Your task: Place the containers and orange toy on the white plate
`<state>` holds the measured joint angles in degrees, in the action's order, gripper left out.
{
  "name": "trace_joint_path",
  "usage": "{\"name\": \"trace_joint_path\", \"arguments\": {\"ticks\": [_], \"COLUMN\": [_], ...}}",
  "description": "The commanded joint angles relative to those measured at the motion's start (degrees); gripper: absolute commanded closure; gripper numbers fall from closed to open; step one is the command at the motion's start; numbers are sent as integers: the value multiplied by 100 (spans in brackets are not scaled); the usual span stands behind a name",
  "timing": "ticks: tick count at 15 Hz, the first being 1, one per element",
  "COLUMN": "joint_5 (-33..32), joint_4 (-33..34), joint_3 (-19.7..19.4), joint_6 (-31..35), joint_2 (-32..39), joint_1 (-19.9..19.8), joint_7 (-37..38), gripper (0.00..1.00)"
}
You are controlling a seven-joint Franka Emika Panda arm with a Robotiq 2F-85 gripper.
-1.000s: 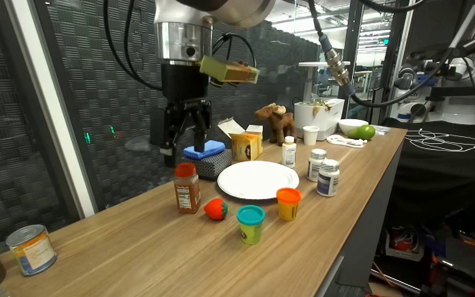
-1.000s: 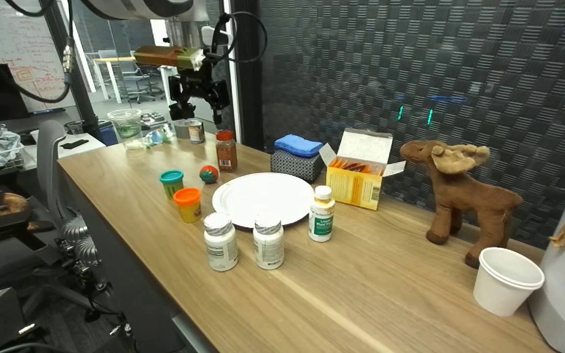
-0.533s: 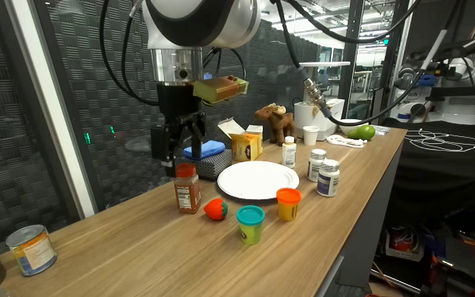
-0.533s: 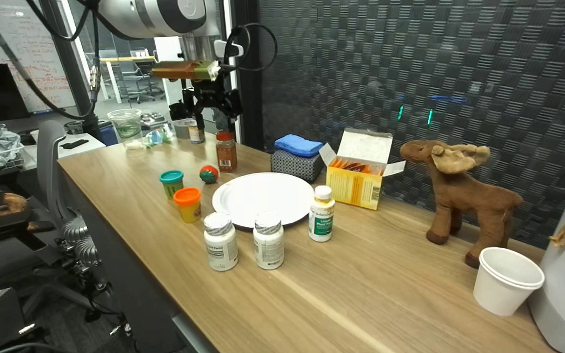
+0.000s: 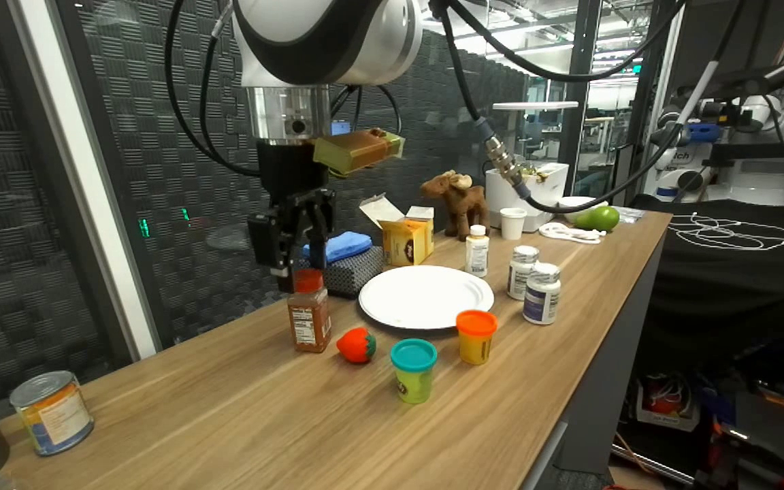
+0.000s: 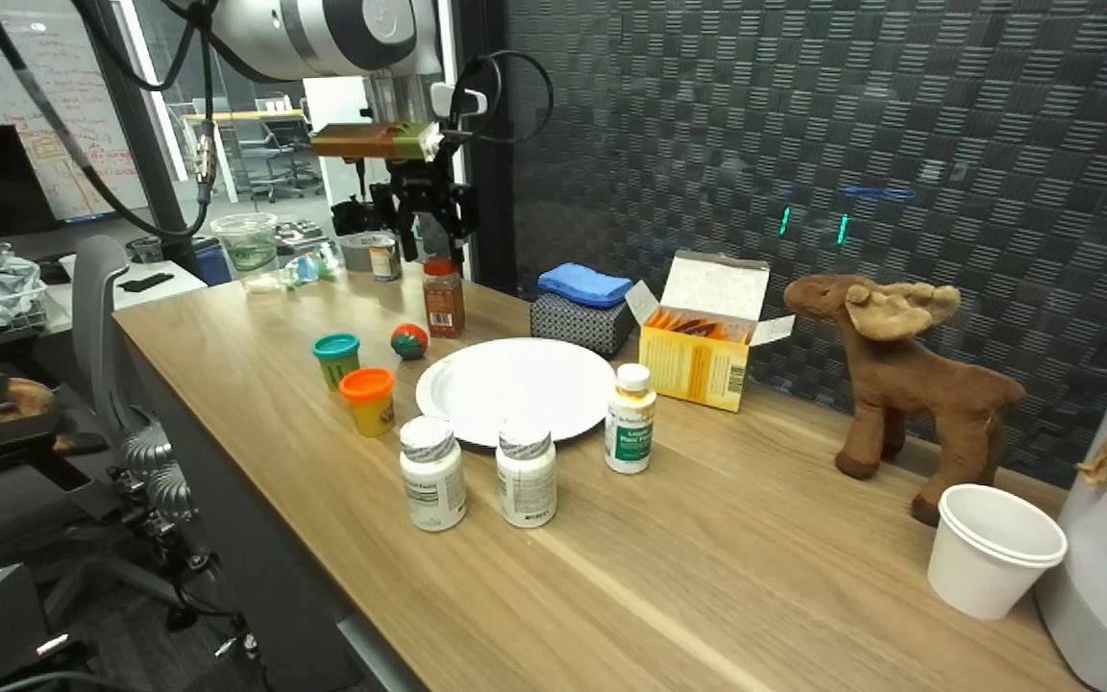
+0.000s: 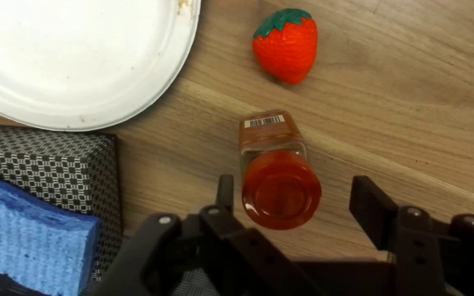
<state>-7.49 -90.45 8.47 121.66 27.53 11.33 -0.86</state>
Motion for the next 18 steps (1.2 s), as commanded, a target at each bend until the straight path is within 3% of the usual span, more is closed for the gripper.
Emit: {"name": "trace_joint_path", "arguments": {"ticks": [1, 4, 9, 18], "joint_5": [-140, -319, -547, -382], "joint_4": [227, 203, 218, -300], "joint_3": [-117, -199, -316, -602], "joint_6": [-161, -131, -200, -381], "joint_2": [35, 54, 5, -937], "joint_1": [133, 187, 248, -45], "joint_7": [99, 207, 492, 1375], "gripper": [57, 77, 77, 77]}}
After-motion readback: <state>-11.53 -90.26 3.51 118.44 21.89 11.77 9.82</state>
